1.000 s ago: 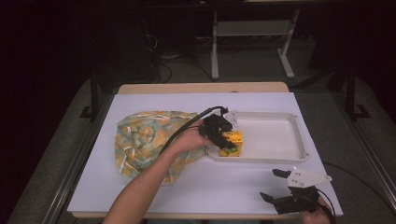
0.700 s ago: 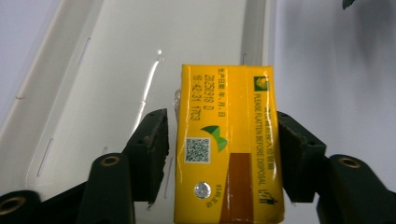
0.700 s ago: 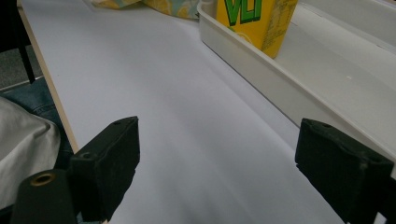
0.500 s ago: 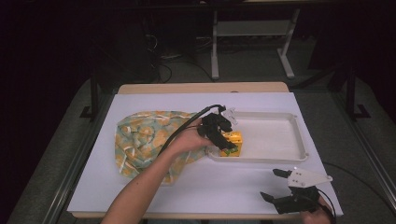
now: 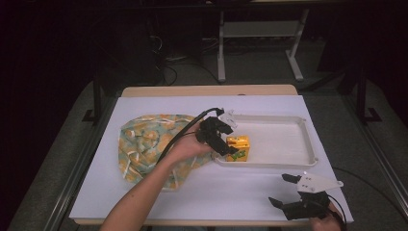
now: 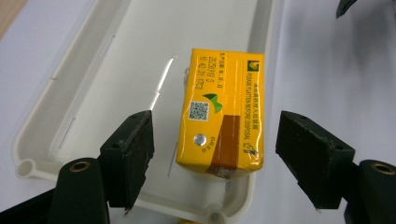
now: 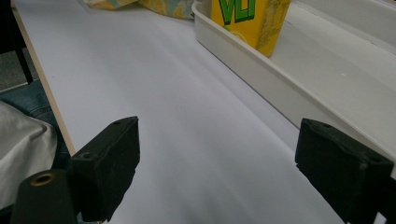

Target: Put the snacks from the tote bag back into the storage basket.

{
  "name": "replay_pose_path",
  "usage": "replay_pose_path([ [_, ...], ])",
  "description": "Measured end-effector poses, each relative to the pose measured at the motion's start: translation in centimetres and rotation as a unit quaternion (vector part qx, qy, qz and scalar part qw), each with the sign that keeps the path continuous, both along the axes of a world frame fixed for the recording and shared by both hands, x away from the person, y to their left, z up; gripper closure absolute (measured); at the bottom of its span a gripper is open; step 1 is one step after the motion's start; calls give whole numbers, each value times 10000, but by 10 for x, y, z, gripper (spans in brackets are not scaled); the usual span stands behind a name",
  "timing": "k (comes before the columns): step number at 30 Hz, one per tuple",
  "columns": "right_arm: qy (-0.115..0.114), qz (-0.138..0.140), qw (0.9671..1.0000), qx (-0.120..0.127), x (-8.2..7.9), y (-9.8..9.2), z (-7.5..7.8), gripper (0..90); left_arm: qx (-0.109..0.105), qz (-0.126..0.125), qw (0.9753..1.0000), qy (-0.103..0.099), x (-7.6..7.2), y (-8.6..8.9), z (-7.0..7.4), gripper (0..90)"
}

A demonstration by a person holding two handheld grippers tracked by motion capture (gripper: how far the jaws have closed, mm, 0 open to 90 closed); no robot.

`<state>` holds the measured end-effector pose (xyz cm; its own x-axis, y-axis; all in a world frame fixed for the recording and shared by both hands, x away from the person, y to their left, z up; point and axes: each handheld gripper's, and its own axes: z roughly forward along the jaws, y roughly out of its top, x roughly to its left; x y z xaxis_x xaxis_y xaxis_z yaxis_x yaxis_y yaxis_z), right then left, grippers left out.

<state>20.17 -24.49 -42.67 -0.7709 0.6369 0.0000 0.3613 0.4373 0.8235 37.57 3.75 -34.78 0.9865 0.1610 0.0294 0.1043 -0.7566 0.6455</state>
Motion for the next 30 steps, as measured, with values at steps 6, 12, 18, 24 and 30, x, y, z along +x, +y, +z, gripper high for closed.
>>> replay_pose_path([
  [6,-8,-18,10000,41,1,-1,0,135,-69,90,9999,-88,-2,11,2,278],
  [12,43,-92,9999,53,1,-2,-1,134,-55,89,9998,-144,-7,19,2,281],
  [18,64,-112,9999,15,3,-1,-2,135,-122,144,9998,-113,-10,25,1,277],
  [24,84,-196,9998,31,4,-2,-2,135,-105,217,9996,-160,-17,37,-2,279],
  [30,90,-225,9997,36,4,-2,-2,134,-178,325,9992,-139,-24,52,-6,278],
])
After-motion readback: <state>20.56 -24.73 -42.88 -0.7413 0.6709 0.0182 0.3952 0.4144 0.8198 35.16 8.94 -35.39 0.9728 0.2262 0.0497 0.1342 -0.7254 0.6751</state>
